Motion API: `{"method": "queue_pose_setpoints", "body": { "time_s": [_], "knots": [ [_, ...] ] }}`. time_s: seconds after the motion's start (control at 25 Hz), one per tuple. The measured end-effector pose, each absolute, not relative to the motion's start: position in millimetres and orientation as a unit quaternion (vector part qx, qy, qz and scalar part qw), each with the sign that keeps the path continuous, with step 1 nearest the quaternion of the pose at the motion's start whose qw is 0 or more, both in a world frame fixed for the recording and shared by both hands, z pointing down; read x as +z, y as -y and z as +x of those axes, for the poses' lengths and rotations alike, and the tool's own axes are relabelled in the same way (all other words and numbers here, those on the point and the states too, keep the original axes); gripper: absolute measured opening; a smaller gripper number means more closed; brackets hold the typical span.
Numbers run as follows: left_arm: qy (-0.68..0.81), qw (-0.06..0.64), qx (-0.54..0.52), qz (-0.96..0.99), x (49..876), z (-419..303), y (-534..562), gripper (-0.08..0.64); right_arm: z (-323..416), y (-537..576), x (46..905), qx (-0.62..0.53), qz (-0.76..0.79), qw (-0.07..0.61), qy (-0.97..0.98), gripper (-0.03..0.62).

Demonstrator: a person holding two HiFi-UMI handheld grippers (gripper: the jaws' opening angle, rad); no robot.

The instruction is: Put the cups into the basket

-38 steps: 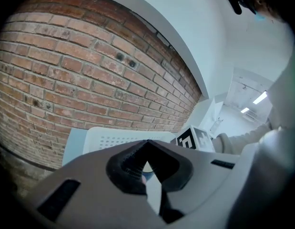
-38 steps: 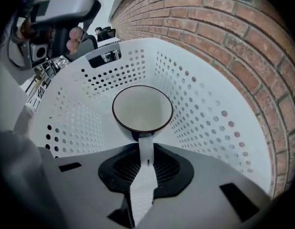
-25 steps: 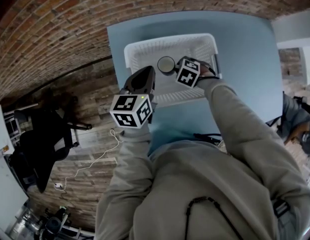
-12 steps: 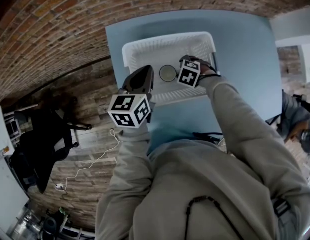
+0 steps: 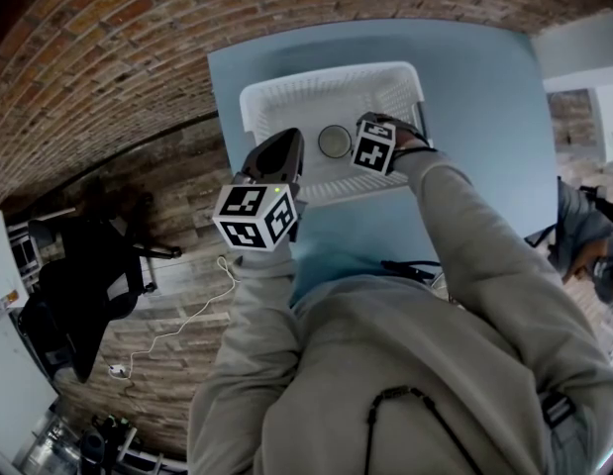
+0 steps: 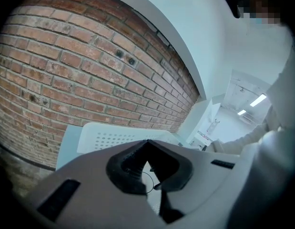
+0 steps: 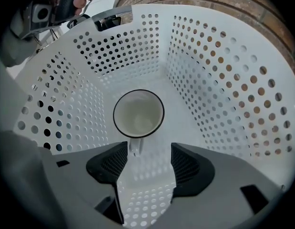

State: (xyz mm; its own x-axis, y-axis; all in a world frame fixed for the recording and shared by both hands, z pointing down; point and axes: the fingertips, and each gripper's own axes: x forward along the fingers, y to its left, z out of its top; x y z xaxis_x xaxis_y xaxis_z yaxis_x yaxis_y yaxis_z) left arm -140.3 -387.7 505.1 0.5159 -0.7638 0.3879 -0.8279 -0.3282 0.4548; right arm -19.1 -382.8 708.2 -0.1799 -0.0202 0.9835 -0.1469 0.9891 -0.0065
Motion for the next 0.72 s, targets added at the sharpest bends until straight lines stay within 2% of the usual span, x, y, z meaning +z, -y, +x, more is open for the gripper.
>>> {"method": "queue_pose_setpoints", "body": {
  "time_s": [0.2,0.44,0.52,0.72],
  "knots": [
    [0.491,0.305,0.055,0.814,504,-140,387,-0.006,-17,384,696,0.048,0.054,0.641,0.764,0.275],
    [0.486,0.297,0.043,0.821,489,-135,382,-0.005,-21,395,662,0.068,0.097,0.611,0.783,0.262],
    [0.483,0.289,0.041,0.825,482,-130,378,-0.006,-17,394,653,0.076,0.119,0.598,0.789,0.220],
    [0.476,0.271,0.037,0.836,462,-118,366,-0.005,-8,391,628,0.108,0.185,0.545,0.811,0.065]
  ]
}}
